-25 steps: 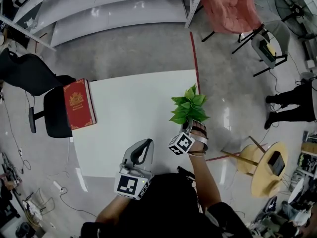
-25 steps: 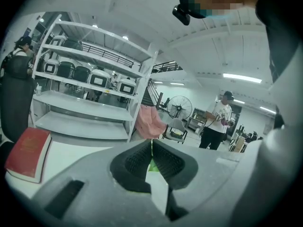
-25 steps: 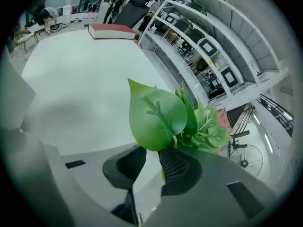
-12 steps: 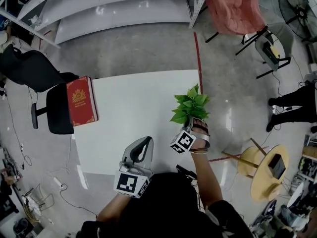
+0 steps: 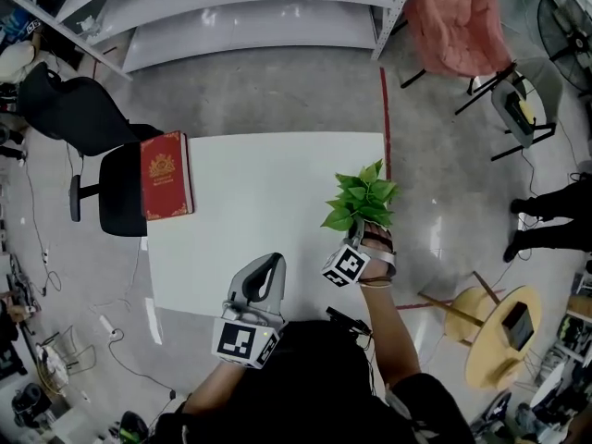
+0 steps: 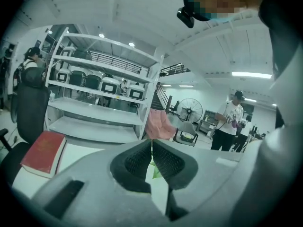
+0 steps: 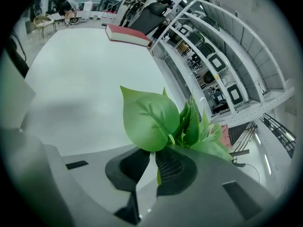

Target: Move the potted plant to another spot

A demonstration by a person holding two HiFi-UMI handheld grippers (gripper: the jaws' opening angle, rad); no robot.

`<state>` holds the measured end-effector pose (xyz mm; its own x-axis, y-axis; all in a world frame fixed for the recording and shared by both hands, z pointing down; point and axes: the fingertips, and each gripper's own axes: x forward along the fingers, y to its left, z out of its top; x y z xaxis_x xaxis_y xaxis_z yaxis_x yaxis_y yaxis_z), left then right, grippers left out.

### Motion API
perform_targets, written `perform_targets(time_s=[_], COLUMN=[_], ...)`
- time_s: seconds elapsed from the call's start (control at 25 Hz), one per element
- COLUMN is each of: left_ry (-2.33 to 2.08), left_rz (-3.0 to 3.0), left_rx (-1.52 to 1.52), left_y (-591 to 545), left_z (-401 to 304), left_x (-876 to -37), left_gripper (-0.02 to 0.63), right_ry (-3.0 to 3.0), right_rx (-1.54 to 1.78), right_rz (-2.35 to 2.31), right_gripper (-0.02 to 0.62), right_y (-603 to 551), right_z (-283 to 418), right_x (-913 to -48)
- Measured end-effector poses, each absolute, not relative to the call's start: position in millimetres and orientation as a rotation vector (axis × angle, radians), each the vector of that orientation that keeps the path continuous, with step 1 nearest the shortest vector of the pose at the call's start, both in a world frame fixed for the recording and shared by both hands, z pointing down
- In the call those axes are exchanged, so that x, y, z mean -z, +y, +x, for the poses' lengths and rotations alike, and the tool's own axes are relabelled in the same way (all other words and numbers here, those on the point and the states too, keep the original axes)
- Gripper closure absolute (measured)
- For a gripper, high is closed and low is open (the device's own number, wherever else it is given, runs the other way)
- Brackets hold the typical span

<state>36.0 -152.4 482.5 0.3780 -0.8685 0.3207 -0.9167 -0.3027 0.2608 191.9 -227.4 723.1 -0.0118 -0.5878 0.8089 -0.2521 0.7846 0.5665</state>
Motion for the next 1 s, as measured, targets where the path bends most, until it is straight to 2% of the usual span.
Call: perform_targets(time_s=[0.68, 1.0], left_ry=[-1.646, -1.682], left_rz=[2.221, 2.243], left_rx=[-0.129, -0.098], left_y=[-114, -86], left_z=[-60, -133], left_x=[-471, -462], left_gripper=[0.583, 0.583], right_ry=[-1.602, -1.64], right_rx=[0.346, 0.354], right_rz=[0.7, 0.695], right_gripper=[0.56, 0.56], right_y=[-213, -189], right_z=[130, 46], right_x=[-689, -679])
